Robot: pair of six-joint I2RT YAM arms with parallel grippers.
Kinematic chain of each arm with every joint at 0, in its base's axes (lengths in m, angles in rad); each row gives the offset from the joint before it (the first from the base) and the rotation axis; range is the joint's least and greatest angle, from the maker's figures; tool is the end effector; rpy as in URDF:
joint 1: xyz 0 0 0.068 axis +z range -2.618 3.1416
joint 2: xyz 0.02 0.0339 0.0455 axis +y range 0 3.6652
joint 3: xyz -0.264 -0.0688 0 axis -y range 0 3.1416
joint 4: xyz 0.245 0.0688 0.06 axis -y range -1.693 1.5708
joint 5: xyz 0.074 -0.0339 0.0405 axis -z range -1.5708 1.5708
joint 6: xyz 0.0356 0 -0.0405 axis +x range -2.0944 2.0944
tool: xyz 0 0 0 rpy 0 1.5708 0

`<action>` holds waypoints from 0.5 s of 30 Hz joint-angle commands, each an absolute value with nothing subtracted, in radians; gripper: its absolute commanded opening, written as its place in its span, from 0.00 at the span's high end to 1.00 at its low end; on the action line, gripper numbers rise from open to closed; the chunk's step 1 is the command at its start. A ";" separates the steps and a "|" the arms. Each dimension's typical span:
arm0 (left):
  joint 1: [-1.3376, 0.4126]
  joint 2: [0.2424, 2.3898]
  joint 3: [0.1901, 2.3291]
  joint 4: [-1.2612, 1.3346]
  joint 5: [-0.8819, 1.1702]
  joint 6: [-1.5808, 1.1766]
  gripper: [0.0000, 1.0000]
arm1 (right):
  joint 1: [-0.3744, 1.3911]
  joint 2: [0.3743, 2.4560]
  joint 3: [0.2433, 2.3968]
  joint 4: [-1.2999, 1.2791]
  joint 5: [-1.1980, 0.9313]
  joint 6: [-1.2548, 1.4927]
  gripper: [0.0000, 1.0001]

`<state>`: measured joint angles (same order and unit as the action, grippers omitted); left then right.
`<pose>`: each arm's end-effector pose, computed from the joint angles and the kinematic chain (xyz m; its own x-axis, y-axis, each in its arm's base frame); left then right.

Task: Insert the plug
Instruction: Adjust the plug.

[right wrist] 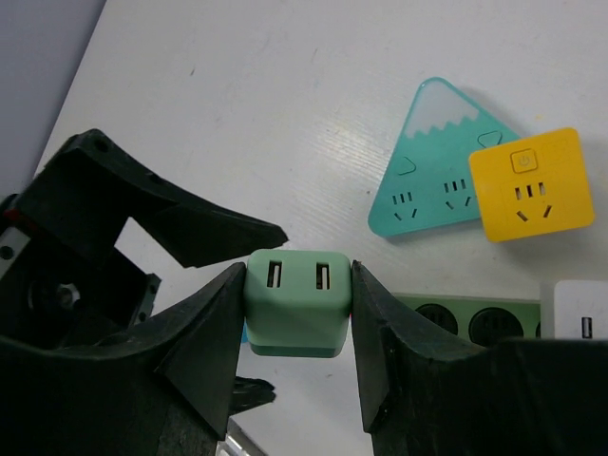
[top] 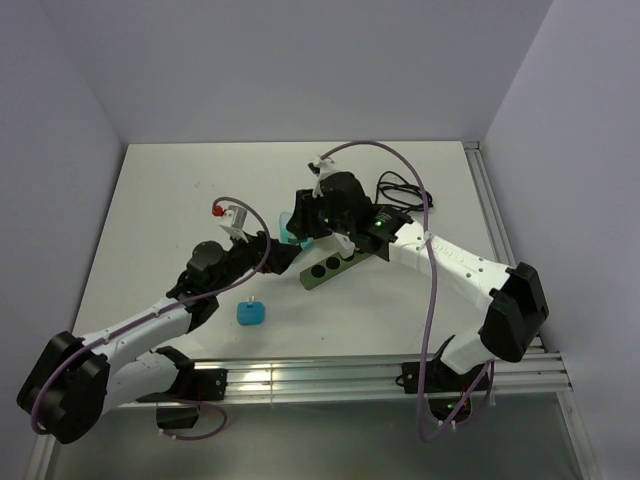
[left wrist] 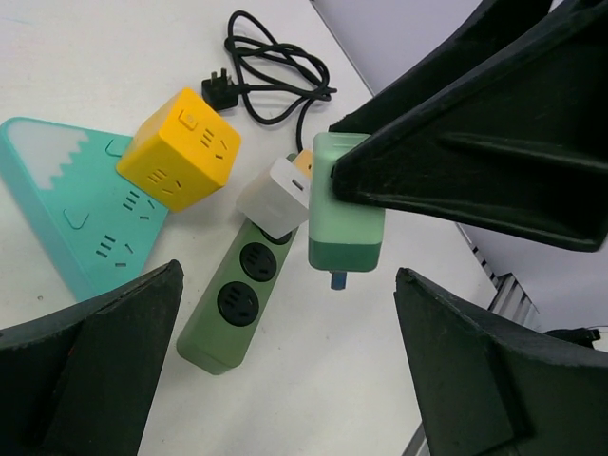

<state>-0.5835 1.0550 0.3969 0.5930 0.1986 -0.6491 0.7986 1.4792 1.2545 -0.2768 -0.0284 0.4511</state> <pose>0.1872 -0.1320 0.2337 -0.4691 -0.4004 -0.7872 0.5283 0.5870 -0.6134 0.2394 0.2473 0.3276 -0.6216 -0.0137 -0.7832 -0.5139 0.7618 0.3946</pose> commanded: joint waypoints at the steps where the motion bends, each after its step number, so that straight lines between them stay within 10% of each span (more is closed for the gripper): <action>1: -0.609 1.077 0.440 0.680 0.134 -0.597 0.00 | 0.805 1.420 1.250 -0.250 -0.063 0.479 0.62; 7: -0.627 1.137 0.460 0.741 0.130 -0.569 0.07 | 0.807 1.417 1.243 -0.256 -0.098 0.494 0.62; 15: -0.637 1.158 0.381 1.021 0.256 -0.493 0.43 | 0.805 1.410 1.235 -0.278 -0.133 0.499 0.62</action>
